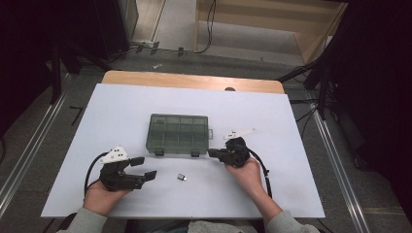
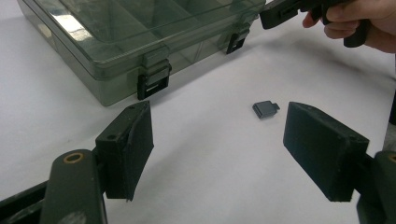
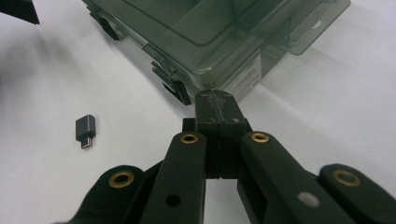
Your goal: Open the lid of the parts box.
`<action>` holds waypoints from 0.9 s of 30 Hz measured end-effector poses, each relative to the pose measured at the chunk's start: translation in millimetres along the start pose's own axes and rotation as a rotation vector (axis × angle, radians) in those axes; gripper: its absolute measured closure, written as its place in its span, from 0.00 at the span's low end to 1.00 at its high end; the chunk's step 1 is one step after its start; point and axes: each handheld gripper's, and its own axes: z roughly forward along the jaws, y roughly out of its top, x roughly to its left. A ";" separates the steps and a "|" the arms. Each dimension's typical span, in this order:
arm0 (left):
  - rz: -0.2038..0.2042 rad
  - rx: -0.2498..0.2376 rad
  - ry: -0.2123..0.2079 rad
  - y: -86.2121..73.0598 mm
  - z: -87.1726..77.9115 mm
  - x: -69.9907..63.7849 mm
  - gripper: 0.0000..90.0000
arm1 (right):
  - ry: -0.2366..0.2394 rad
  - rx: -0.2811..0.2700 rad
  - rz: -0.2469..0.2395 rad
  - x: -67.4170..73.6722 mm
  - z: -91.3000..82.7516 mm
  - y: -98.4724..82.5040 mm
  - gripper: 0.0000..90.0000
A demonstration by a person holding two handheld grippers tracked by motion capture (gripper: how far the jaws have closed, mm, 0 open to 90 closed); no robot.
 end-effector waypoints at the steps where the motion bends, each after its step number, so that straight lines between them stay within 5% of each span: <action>1: -0.001 0.000 0.000 0.0 0.1 0.0 0.27 | 0.000 0.000 0.000 0.0 0.0 0.0 0.97; 27: -0.003 0.000 0.003 0.0 0.1 0.6 0.27 | 0.000 -0.039 -0.018 4.9 -3.2 1.6 0.97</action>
